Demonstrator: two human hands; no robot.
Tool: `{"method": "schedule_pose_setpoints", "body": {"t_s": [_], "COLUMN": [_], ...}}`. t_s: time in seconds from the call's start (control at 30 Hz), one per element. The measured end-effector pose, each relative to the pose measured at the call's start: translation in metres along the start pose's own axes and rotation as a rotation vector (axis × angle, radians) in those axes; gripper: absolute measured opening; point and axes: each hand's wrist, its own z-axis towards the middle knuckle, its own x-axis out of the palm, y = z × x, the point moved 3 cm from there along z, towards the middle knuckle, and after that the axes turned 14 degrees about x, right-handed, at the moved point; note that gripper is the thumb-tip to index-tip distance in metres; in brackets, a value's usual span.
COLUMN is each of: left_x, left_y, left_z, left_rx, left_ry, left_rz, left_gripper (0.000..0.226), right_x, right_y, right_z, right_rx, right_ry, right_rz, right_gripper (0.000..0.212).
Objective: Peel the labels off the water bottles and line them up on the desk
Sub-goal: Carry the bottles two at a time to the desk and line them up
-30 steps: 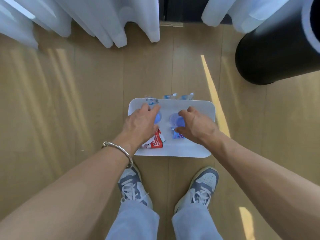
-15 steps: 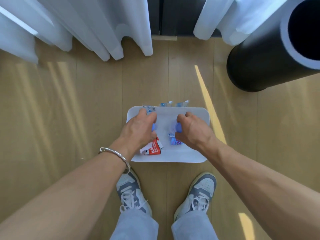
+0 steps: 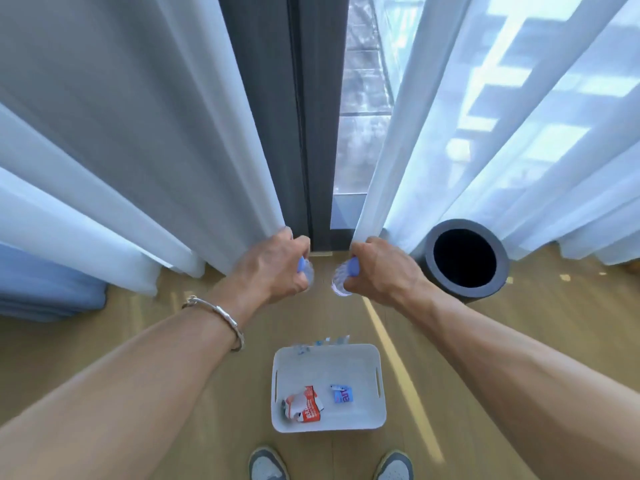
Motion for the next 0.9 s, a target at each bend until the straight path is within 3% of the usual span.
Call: {"method": "schedule_pose_setpoints", "body": {"t_s": [0.27,0.5,0.9], "left_x": [-0.242,-0.435,-0.656], "left_y": [-0.059,-0.128,-0.253], "left_z": [-0.015,-0.061,-0.177], "left_rx": [0.076,0.079,0.160], "left_ry": [-0.210,-0.425,-0.726], "left_rz": [0.187,0.183,0.334], "left_gripper": [0.023,0.008,0.012], "right_x": [-0.231,-0.422,-0.646], "right_y": [0.039,0.075,0.119], "right_z": [-0.036,-0.110,-0.276], "right_rx": [-0.001,-0.063,-0.190], "right_ry": [-0.214,-0.422,-0.651], "right_rz": [0.107,0.131,0.032], "right_gripper": [0.016,0.017,0.023]}}
